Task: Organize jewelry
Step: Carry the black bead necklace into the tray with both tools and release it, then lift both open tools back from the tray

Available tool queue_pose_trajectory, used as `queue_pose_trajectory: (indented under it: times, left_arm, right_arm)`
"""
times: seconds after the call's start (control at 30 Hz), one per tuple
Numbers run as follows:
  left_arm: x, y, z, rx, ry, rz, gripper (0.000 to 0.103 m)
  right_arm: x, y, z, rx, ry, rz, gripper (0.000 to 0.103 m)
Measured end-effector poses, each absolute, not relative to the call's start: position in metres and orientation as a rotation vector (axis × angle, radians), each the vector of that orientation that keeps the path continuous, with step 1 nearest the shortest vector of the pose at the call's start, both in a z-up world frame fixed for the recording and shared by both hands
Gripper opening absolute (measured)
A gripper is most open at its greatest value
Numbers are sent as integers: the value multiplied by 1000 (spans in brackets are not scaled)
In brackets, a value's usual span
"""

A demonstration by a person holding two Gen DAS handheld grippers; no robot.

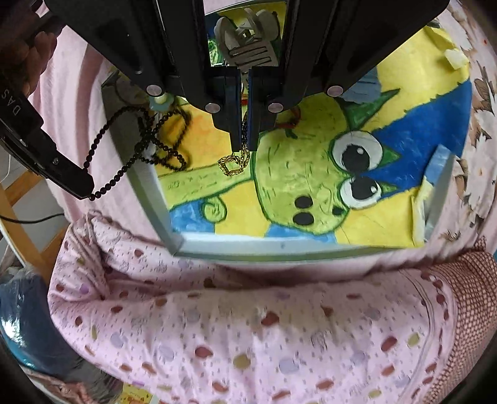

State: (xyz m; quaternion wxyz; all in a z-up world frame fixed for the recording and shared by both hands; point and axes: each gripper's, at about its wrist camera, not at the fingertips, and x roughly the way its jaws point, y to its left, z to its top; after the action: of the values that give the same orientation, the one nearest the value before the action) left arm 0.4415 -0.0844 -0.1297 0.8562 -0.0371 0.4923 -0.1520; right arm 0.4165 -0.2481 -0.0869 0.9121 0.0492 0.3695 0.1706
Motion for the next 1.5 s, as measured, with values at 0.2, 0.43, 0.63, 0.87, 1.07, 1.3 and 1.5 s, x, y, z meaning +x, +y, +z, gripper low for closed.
queue_pose_trajectory:
  times: [0.2, 0.43, 0.63, 0.87, 1.07, 1.3, 1.5]
  left_arm:
    - [444, -82, -142, -93, 1091, -299, 1]
    - [439, -75, -135, -140, 1104, -284, 32]
    - [421, -65, -112, -174, 1039, -240, 56]
    - [381, -47, -71, -182, 919, -171, 75]
    - [329, -34, -33, -139, 796, -128, 101]
    - [266, -15, -1, -135, 682, -89, 101]
    - [212, 3, 13, -121, 622, -48, 101]
  right_arm:
    - [416, -247, -103, 90, 825, 351, 7]
    - [411, -249, -113, 86, 879, 339, 12]
    - [398, -253, -109, 105, 873, 329, 41]
    - [365, -259, -81, 134, 798, 300, 64]
    - [323, -255, -42, 143, 681, 311, 83]
    - [270, -245, -11, 126, 589, 340, 100]
    - [225, -237, -1, 129, 559, 351, 103]
